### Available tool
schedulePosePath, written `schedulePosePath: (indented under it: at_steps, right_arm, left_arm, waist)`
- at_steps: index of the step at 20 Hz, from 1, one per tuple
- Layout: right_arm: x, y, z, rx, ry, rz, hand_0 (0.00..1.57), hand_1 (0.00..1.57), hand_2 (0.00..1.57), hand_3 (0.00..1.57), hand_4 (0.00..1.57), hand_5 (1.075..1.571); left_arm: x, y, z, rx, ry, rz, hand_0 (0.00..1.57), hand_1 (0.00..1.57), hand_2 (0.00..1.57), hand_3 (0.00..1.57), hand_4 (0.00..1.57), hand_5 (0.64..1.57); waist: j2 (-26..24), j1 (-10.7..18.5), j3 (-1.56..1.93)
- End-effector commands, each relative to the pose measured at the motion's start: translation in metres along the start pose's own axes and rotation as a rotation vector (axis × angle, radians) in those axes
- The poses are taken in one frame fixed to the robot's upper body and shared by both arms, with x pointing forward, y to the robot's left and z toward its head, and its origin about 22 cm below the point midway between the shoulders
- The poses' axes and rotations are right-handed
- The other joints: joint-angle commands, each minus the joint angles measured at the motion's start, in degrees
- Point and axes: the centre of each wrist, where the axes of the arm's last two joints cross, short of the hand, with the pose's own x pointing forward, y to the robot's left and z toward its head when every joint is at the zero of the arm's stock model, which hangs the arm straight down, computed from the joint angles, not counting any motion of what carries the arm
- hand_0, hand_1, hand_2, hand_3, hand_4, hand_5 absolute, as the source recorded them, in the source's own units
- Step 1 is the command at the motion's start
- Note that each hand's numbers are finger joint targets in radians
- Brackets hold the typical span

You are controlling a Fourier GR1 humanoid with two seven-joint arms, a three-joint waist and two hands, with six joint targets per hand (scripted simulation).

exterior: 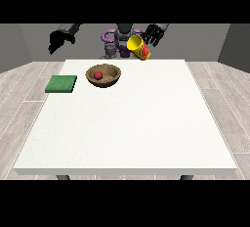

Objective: Pick the cup and pour the ball into the bowl, then pick the bowl and place it on the pad

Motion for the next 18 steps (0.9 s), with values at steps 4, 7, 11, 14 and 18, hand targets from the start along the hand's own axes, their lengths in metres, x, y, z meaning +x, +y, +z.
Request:
schedulePosePath:
  at_steps: [4, 7, 11, 14, 18]
  right_arm:
    - [-0.01, 0.018, 0.006, 0.019, 0.026, -0.054, 0.0, 0.0, 0.44, 0.47, 0.65, 1.571]
    - [-0.015, 0.03, 0.009, -0.008, 0.025, -0.092, 0.0, 0.0, 0.4, 0.43, 0.67, 1.571]
    - [-0.03, 0.034, 0.024, -0.009, 0.04, -0.123, 0.0, 0.0, 0.34, 0.27, 0.57, 1.571]
    - [-0.019, 0.05, 0.021, 0.023, 0.046, -0.133, 0.0, 0.0, 0.0, 0.0, 0.0, 1.568]
    - [-0.022, 0.083, 0.037, 0.103, -0.027, -0.16, 0.0, 0.0, 0.0, 0.0, 0.0, 1.569]
  left_arm:
    - [0.028, 0.024, -0.019, 0.094, 0.179, 0.837, 0.0, 0.0, 0.0, 0.0, 0.65, 1.569]
    - [0.004, 0.06, -0.03, 0.072, 0.118, 1.071, 0.0, 0.0, 0.0, 0.0, 0.49, 1.552]
    - [-0.06, 0.13, -0.034, 0.019, 0.064, 1.201, 0.0, 0.0, 0.0, 0.0, 0.37, 1.537]
    - [-0.103, 0.165, -0.023, -0.014, 0.103, 1.234, 0.0, 0.0, 0.0, 0.0, 0.31, 1.537]
    - [-0.152, 0.22, -0.002, 0.085, 0.084, 1.23, 0.0, 0.0, 0.0, 0.0, 0.27, 1.55]
  waist:
    - [2.02, 0.67, -0.78]
    - [3.15, 3.53, -0.28]
    - [4.33, 5.46, 0.14]
    - [3.56, 3.53, 0.25]
    - [8.25, -1.04, 0.3]
